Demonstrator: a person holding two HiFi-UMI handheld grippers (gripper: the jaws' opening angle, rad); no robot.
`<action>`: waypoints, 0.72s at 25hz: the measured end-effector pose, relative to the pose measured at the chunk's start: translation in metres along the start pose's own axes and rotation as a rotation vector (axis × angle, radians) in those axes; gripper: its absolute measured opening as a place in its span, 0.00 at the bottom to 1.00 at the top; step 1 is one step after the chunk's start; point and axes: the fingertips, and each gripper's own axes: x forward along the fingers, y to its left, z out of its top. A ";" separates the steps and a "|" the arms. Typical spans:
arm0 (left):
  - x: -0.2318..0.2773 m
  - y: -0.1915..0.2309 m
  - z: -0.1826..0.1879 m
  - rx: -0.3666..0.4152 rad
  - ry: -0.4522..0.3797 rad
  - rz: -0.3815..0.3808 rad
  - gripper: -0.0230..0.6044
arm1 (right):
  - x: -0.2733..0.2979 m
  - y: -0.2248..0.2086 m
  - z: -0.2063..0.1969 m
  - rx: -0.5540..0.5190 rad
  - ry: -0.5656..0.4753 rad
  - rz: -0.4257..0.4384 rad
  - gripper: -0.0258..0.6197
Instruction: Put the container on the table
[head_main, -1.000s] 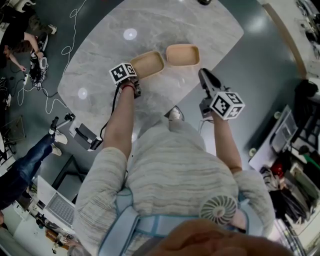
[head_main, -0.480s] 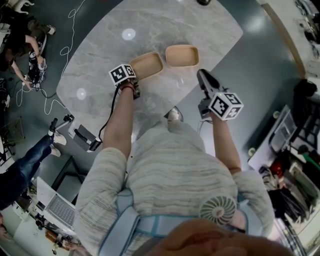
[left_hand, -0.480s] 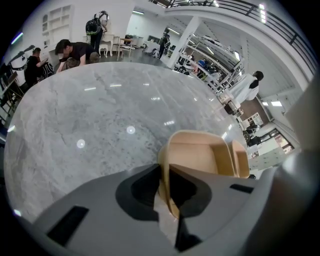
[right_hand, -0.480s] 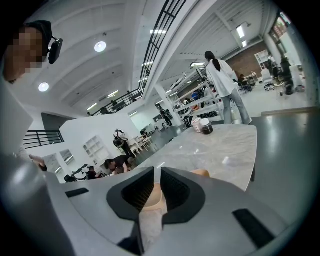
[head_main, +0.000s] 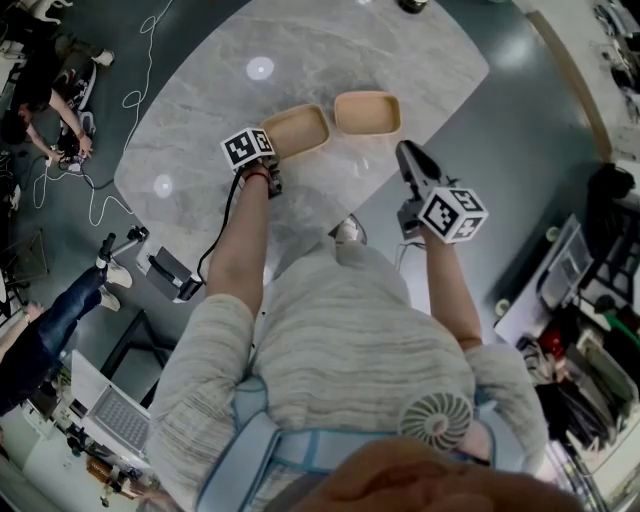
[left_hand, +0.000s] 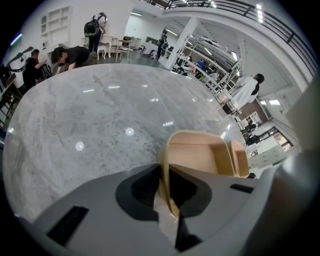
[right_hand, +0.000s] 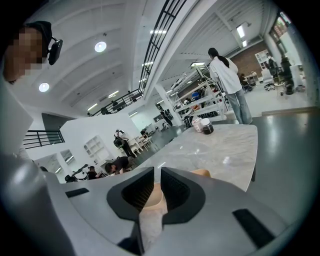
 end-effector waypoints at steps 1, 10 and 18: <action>0.000 -0.001 0.000 0.010 -0.001 -0.004 0.09 | 0.000 0.001 0.001 -0.006 0.001 0.000 0.10; -0.007 -0.006 0.003 0.029 -0.022 -0.044 0.09 | 0.000 0.000 -0.002 -0.002 0.003 0.001 0.10; -0.020 -0.012 0.010 0.071 -0.068 -0.086 0.09 | 0.003 0.006 0.000 -0.028 0.014 0.014 0.10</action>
